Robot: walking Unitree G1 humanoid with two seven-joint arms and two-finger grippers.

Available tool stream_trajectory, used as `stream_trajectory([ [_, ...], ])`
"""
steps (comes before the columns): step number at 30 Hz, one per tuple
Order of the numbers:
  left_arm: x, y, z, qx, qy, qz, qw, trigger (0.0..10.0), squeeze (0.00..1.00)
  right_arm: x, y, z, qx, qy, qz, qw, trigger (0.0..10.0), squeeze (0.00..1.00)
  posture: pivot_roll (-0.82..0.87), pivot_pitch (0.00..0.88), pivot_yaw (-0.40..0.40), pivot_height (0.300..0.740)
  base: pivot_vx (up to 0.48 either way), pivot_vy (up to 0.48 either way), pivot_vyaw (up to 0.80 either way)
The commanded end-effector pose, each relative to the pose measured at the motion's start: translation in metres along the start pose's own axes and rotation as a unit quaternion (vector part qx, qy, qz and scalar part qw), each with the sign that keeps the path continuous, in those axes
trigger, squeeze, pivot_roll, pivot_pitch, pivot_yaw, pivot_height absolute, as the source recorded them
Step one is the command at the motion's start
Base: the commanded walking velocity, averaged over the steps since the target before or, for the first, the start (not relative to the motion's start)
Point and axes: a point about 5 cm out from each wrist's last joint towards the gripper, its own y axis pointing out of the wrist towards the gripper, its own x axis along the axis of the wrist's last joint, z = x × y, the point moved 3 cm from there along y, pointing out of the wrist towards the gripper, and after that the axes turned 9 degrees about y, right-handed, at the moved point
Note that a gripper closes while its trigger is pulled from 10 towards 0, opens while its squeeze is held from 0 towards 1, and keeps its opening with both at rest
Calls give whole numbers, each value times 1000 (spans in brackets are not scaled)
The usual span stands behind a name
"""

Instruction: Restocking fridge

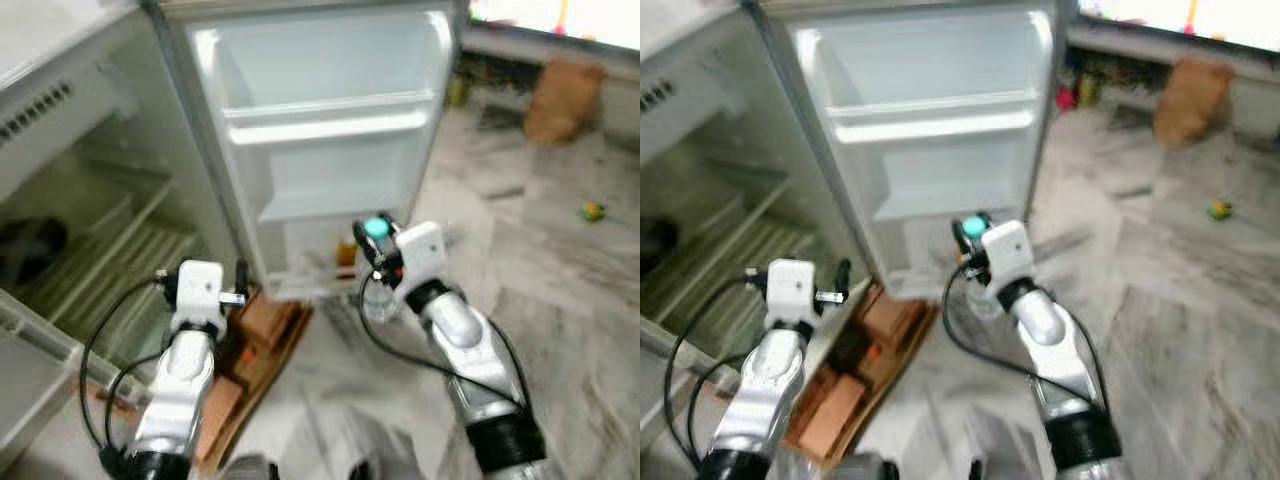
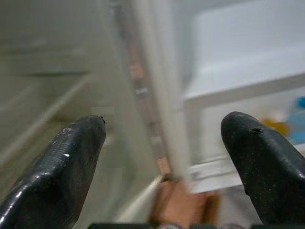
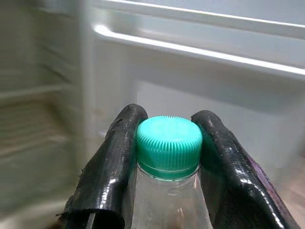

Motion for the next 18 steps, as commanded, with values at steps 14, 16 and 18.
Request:
stream_trajectory([
  [14,0,-2,-4,-28,-12,-2,1000,10000,0,2,0,-2,-5,5,-4,1000,10000,0,10,96,35,740,56,0,0],
  [16,0,-2,-6,-30,-13,-3,999,10000,0,0,-1,-2,-5,4,1,1000,10000,0,10,95,36,740,242,0,0],
  [18,1,-2,-6,-31,-15,-3,999,10000,0,-1,-1,-2,-5,4,2,1000,10000,0,10,95,36,740,122,0,0],
])
